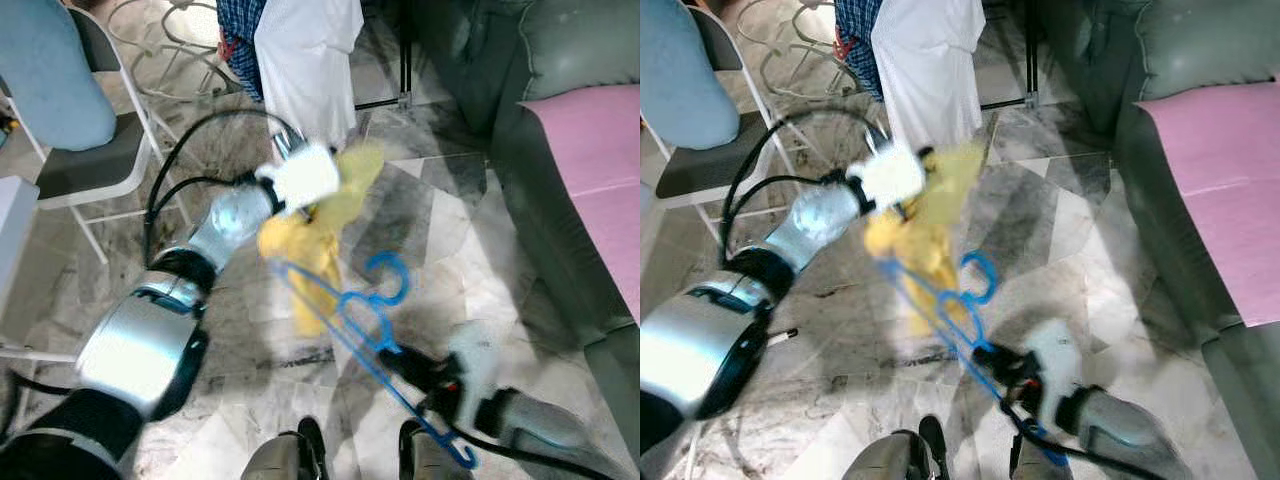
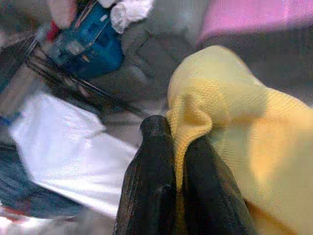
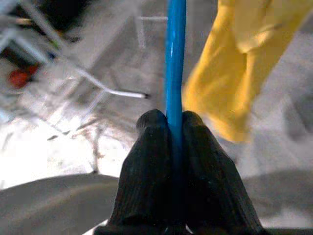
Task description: Hang hanger
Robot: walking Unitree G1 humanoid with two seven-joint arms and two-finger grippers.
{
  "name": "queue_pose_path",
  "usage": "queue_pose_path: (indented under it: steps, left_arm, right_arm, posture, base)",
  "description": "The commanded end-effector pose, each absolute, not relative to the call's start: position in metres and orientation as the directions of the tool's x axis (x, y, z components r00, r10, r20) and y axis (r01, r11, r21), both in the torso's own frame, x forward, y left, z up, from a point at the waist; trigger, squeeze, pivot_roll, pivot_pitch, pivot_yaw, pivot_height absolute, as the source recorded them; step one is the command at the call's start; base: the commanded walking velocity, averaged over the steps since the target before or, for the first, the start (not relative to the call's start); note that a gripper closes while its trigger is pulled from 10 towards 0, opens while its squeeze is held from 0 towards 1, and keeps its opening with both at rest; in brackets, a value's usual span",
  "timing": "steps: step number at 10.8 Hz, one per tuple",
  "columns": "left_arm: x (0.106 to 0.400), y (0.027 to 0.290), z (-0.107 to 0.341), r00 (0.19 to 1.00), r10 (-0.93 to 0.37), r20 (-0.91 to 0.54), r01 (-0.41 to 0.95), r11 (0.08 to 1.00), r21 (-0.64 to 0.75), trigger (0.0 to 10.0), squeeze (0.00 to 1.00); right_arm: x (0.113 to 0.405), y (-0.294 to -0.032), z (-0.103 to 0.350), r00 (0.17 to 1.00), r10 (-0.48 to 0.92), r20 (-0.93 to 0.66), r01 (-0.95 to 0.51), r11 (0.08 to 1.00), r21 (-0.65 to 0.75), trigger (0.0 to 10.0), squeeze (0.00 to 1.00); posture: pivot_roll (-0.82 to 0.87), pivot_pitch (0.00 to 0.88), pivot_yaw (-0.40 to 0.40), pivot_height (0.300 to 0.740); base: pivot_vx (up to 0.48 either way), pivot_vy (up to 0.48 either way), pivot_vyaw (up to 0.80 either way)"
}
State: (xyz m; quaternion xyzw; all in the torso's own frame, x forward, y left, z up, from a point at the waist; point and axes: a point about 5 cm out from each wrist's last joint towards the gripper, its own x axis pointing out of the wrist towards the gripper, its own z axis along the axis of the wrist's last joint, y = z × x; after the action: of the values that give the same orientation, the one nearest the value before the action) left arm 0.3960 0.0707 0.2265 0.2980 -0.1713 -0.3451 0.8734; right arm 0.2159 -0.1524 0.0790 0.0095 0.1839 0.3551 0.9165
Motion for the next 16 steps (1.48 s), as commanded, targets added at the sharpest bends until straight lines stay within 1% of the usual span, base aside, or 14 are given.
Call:
queue_pose_path:
  steps: [1, 2, 4, 6, 7, 8, 9, 10, 11, 12, 13, 14, 15, 16]
  left_arm:
    - [0.398, 0.071, 0.246, 0.670, -0.725, 0.156, 0.532, 0.616, 0.580, 10.0, 0.00]
    - [0.396, 0.069, 0.248, 0.645, -0.748, 0.155, 0.552, 0.596, 0.583, 10.0, 0.00]
    - [0.395, 0.072, 0.243, 0.649, -0.748, 0.139, 0.530, 0.575, 0.623, 10.0, 0.00]
    - [0.396, 0.079, 0.237, 0.687, -0.717, 0.116, 0.473, 0.563, 0.678, 10.0, 0.00]
    - [0.398, 0.088, 0.225, 0.741, -0.669, 0.060, 0.405, 0.516, 0.755, 10.0, 0.00]
    - [0.400, 0.095, 0.217, 0.783, -0.620, 0.042, 0.374, 0.524, 0.765, 10.0, 0.00]
    - [0.401, 0.105, 0.206, 0.827, -0.562, 0.012, 0.352, 0.534, 0.769, 10.0, 0.00]
    - [0.401, 0.111, 0.201, 0.847, -0.532, 0.000, 0.330, 0.526, 0.784, 10.0, 0.00]
    - [0.402, 0.115, 0.202, 0.859, -0.512, 0.000, 0.301, 0.504, 0.810, 10.0, 0.00]
    - [0.403, 0.118, 0.205, 0.860, -0.510, 0.002, 0.295, 0.499, 0.815, 10.0, 0.00]
    - [0.402, 0.119, 0.205, 0.841, -0.540, -0.026, 0.317, 0.454, 0.833, 10.0, 0.00]
    - [0.402, 0.122, 0.204, 0.842, -0.538, -0.041, 0.303, 0.408, 0.861, 10.0, 0.00]
    - [0.403, 0.129, 0.205, 0.864, -0.503, -0.031, 0.260, 0.392, 0.883, 10.0, 0.00]
    - [0.405, 0.134, 0.207, 0.880, -0.474, -0.029, 0.251, 0.414, 0.875, 10.0, 0.00]
  right_arm:
    - [0.220, -0.151, 0.070, 0.720, 0.603, -0.344, -0.596, 0.791, 0.139, 10.0, 0.00]
    - [0.224, -0.153, 0.071, 0.744, 0.578, -0.334, -0.570, 0.811, 0.134, 10.0, 0.00]
    - [0.223, -0.156, 0.072, 0.748, 0.575, -0.331, -0.566, 0.814, 0.134, 10.0, 0.00]
    - [0.214, -0.159, 0.070, 0.728, 0.590, -0.348, -0.580, 0.801, 0.145, 10.0, 0.00]
    - [0.211, -0.168, 0.058, 0.735, 0.550, -0.397, -0.556, 0.824, 0.112, 10.0, 0.00]
    - [0.210, -0.168, 0.056, 0.737, 0.548, -0.396, -0.555, 0.825, 0.109, 10.0, 0.00]
    - [0.208, -0.163, 0.061, 0.726, 0.576, -0.376, -0.578, 0.807, 0.120, 10.0, 0.00]
    - [0.205, -0.163, 0.066, 0.714, 0.601, -0.359, -0.598, 0.790, 0.136, 10.0, 0.00]
    - [0.200, -0.166, 0.071, 0.695, 0.631, -0.345, -0.624, 0.768, 0.147, 10.0, 0.00]
    - [0.199, -0.173, 0.076, 0.700, 0.629, -0.338, -0.622, 0.769, 0.145, 10.0, 0.00]
    - [0.198, -0.187, 0.077, 0.715, 0.599, -0.359, -0.602, 0.790, 0.119, 10.0, 0.00]
    - [0.198, -0.193, 0.078, 0.723, 0.587, -0.364, -0.590, 0.799, 0.116, 10.0, 0.00]
    - [0.196, -0.198, 0.079, 0.720, 0.584, -0.376, -0.590, 0.799, 0.111, 10.0, 0.00]
    - [0.194, -0.201, 0.078, 0.723, 0.569, -0.392, -0.580, 0.808, 0.101, 10.0, 0.00]
  posture:
    - [-0.23, 0.250, 0.228, 0.740]
    - [-0.22, 0.249, 0.232, 0.740]
    - [-0.22, 0.247, 0.232, 0.740]
    - [-0.22, 0.243, 0.226, 0.740]
    - [-0.23, 0.241, 0.221, 0.740]
    - [-0.23, 0.240, 0.220, 0.740]
    - [-0.24, 0.238, 0.216, 0.740]
    - [-0.24, 0.237, 0.212, 0.740]
    - [-0.24, 0.238, 0.208, 0.740]
    - [-0.24, 0.240, 0.207, 0.740]
    - [-0.24, 0.242, 0.208, 0.740]
    - [-0.24, 0.245, 0.208, 0.740]
    - [-0.24, 0.246, 0.210, 0.740]
    - [-0.24, 0.246, 0.214, 0.740]
  base:
    - [0.000, 0.000, 0.00]
    - [0.000, 0.000, 0.00]
    - [0.000, 0.000, 0.00]
    - [0.000, 0.000, 0.00]
    - [0.000, 0.000, 0.00]
    - [0.000, 0.000, 0.00]
    - [0.000, 0.000, 0.00]
    - [0.000, 0.000, 0.00]
    - [0.000, 0.000, 0.00]
    - [0.000, 0.000, 0.00]
    - [0.000, 0.000, 0.00]
    - [0.000, 0.000, 0.00]
    - [0.000, 0.000, 0.00]
    - [0.000, 0.000, 0.00]
